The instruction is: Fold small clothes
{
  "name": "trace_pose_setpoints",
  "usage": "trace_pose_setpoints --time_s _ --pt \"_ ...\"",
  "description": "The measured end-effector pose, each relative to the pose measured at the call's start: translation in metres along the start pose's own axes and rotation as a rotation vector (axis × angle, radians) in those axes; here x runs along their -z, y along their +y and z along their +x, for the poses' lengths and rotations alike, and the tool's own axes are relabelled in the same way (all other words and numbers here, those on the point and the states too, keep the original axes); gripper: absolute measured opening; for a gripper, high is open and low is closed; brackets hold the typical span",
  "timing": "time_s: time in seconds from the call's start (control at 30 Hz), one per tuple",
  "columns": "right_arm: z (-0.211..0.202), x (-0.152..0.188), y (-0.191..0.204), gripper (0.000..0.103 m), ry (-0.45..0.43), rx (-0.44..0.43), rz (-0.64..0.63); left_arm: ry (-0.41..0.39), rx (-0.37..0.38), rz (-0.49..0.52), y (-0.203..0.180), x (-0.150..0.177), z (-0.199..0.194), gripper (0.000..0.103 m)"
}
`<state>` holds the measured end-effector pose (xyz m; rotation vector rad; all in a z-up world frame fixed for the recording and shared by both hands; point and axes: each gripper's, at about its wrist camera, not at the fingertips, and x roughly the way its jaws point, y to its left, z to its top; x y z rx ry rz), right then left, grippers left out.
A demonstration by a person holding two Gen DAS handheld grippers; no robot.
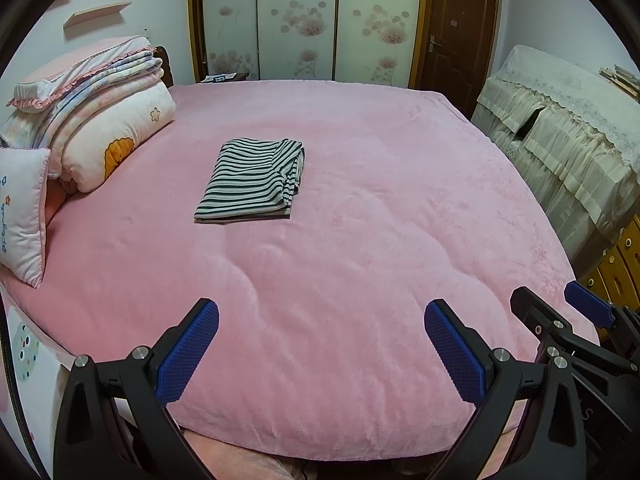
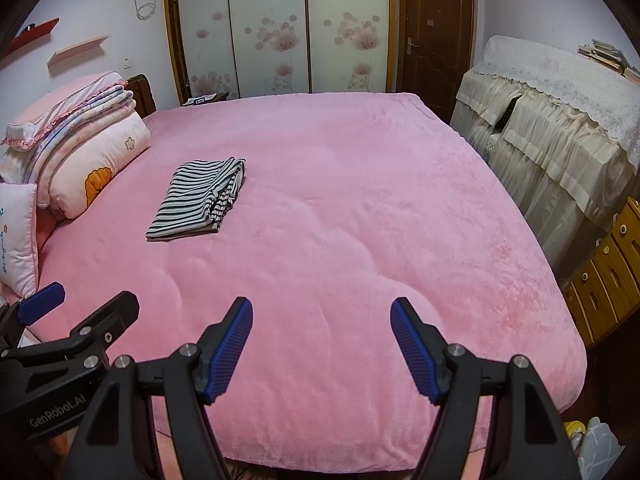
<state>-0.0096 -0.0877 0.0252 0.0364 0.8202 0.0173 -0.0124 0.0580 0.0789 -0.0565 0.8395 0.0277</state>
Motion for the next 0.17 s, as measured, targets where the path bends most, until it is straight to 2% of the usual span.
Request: trace_pose_setpoints --time_s 0.17 --pt "0.0011 0.0004 -0.0017 0.072 0.003 0.002 -0.002 0.007 0.005 0.0 0.0014 -0.0001 0.0017 0.102"
